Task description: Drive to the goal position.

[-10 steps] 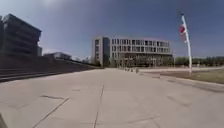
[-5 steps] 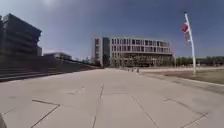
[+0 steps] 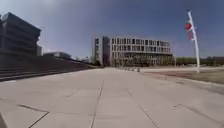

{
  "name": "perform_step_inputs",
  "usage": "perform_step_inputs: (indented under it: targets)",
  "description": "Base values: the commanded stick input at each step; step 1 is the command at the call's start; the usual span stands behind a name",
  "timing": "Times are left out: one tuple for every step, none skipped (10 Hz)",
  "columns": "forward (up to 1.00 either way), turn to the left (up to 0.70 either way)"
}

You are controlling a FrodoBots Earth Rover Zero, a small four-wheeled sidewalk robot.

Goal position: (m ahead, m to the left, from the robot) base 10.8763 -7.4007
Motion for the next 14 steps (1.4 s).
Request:
perform_step_inputs:
  targets:
    - [0.7,0.0]
    - [0.7,0.0]
    - [0.7,0.0]
    - [0.7,0.0]
    - [0.7,0.0]
    - [0.7,0.0]
    - [0.7,0.0]
    - [0.7,0.0]
    - [0.7,0.0]
    - [0.7,0.0]
    - [0.7,0.0]
    - [0.7,0.0]
    - [0.7,0.0]
    - [0.7,0.0]
